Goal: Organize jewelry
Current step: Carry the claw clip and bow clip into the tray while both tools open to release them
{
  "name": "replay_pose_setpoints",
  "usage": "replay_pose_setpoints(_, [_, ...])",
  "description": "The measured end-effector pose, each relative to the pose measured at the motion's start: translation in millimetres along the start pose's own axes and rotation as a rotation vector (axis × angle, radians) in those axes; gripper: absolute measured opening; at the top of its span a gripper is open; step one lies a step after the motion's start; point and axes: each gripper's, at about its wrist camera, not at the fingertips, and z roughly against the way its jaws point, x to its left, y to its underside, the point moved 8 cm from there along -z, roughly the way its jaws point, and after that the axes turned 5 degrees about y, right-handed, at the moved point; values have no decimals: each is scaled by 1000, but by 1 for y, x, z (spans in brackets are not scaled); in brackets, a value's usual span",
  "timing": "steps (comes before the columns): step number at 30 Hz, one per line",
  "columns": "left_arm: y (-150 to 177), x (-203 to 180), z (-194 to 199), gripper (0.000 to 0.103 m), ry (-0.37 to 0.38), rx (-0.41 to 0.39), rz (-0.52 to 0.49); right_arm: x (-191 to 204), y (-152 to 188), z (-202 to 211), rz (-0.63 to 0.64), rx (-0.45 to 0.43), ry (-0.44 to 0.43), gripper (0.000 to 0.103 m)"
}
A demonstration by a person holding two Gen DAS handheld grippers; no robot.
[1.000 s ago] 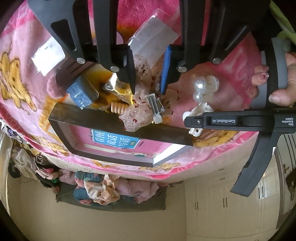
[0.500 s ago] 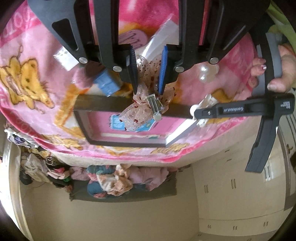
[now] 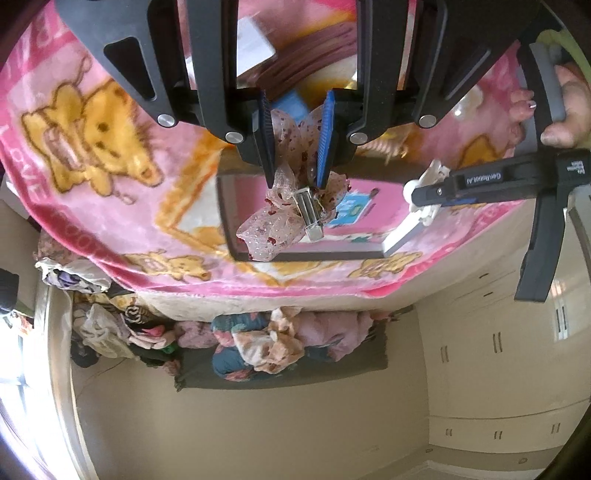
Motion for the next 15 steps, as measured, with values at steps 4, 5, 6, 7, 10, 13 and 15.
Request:
replay_pose_setpoints(4, [-7,-1,-12,34,-8,9,-10,-9,-10,-10,5,2,6,20])
replay_pose_setpoints(5, [-8,-2,-14,34,-11,11,-13,-11,-14,-14,6,3,5,20])
replay_pose_setpoints(6, [-10,-3,-17,34,-15,15,-20,-12,-15,-17,7,3,3,20])
replay_pose_setpoints(7, [-12,-3,-20,34,-16,19,-25,-13,-17,-20,6,5,3,21])
replay_pose_setpoints(10, [-16,-3,-29,34,-27,29,-36,-14,-24,-32,6,17,-7,21])
replay_pose_setpoints(13, [-18,-1,-35,34,-36,46,-37,-13,-29,-46,9,32,-15,21])
replay_pose_setpoints(15, [-19,1,-40,34,-43,57,-38,-13,-30,-57,-2,53,-29,21])
